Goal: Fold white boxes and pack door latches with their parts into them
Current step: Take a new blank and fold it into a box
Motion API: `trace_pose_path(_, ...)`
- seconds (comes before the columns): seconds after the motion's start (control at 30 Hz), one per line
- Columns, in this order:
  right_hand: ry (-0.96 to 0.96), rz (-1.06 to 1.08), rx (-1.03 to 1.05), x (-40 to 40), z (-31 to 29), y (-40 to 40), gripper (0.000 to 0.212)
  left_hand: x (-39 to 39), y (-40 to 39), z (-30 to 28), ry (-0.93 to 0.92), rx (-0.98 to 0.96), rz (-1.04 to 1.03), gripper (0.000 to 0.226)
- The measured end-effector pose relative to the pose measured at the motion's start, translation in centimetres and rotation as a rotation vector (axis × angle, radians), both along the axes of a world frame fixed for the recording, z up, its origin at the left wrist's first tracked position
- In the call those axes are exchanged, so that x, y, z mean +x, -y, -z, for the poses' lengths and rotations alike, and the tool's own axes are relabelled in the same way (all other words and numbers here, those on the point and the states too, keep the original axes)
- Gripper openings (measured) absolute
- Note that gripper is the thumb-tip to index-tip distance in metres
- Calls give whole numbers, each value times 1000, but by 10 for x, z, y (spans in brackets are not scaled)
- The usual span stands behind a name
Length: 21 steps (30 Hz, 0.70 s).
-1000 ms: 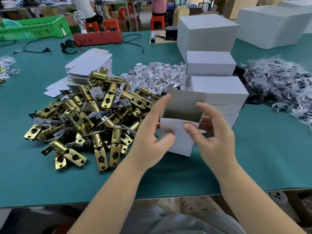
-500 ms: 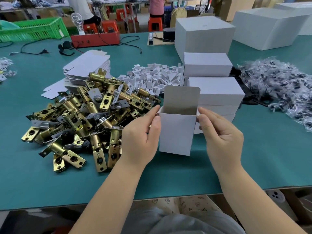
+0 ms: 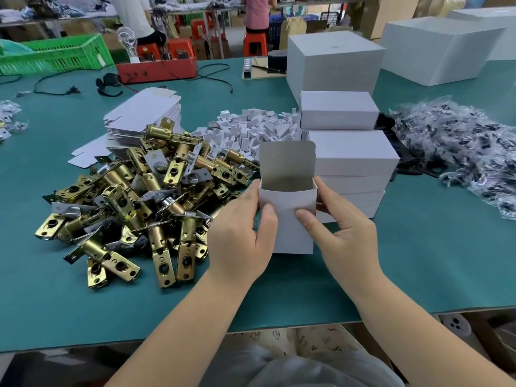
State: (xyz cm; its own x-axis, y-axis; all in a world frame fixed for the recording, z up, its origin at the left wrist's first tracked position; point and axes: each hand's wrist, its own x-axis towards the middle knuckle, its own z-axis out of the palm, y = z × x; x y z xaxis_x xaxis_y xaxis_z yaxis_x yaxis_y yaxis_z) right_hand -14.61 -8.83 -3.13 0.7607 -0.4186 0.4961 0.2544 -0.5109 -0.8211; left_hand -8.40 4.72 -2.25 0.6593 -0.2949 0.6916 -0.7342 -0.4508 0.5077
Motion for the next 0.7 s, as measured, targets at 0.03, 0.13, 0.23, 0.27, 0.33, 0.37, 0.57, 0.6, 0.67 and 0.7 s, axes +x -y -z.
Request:
trace_pose_path(0.03, -12, 0, 4, 1, 1, 1, 62, 0, 0, 1, 7, -21, 7, 48)
trace_pose_path(0.13, 11, -38, 60, 2, 3, 3, 49, 0, 0, 1, -12, -166, 19, 41)
trace_pose_path(0.23, 94, -87, -6, 1, 5, -1, 49, 4, -1, 0, 105, -189, 100, 41)
trace_pose_path(0.27, 109, -101, -33, 1, 4, -2, 52, 6, -2, 0, 164, -165, 131, 42)
trace_pose_path(0.33, 134, -133, -88, 1, 4, -1, 58, 10, -5, 0, 219, -143, 179, 44)
trace_pose_path(0.37, 139, -152, -108, 1, 4, 0, 61, 11, -6, 1, 215, -149, 197, 46)
trace_pose_path(0.57, 31, -176, -113, 2, 1, 1, 88, 14, -13, -2, 152, -143, 208, 48)
trace_pose_path(0.6, 18, -170, -110, 2, 0, 1, 89, 14, -14, -3, 157, -138, 198, 46)
trace_pose_path(0.67, 7, -166, -90, 2, -1, 2, 85, 15, -16, -3, 188, -134, 178, 41)
trace_pose_path(0.7, 12, -163, -90, 1, -1, 2, 82, 16, -18, -3, 214, -129, 169, 38)
